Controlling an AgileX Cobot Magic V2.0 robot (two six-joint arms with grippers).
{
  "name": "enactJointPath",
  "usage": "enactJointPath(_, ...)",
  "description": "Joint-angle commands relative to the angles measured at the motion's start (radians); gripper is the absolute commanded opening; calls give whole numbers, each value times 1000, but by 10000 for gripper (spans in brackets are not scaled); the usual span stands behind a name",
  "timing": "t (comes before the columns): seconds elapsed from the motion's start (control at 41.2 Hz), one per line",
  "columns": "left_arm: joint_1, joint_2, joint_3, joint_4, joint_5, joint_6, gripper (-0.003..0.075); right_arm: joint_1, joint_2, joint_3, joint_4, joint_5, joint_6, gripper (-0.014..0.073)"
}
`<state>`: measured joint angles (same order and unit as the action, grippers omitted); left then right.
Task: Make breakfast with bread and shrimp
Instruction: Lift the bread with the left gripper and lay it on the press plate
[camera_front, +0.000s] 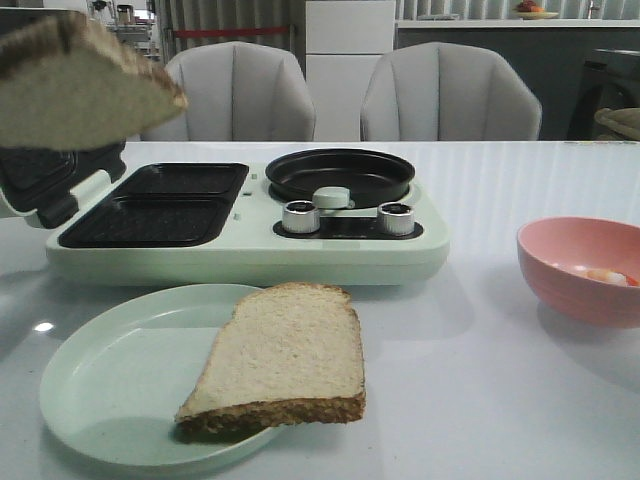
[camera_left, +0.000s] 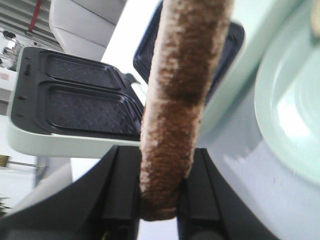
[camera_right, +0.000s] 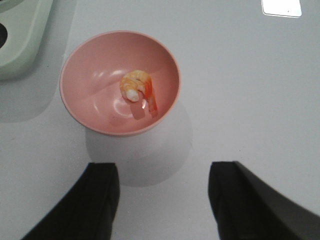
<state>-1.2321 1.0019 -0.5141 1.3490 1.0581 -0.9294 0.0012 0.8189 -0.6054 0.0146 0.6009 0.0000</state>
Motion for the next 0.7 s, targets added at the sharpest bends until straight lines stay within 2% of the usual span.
enactJointPath(0.0,-8,-55,-102,5,3,30,215,-2,0,-36,-15,-59,0,505)
enactJointPath(0.243,-8,-77,-307,-99,-23,82,215,-2,0,-36,-15,-59,0,505)
enactJointPath(0.34,21,-77,-371,-140,-66,82,215,-2,0,-36,-15,-59,0,505)
enactJointPath(0.558,187,-77,-455,-207,-221,86,215,-2,0,-36,-15,-59,0,505)
enactJointPath(0.679,302,-73,-460,-207,-371,86,214,-2,0,-36,-15,-59,0,505)
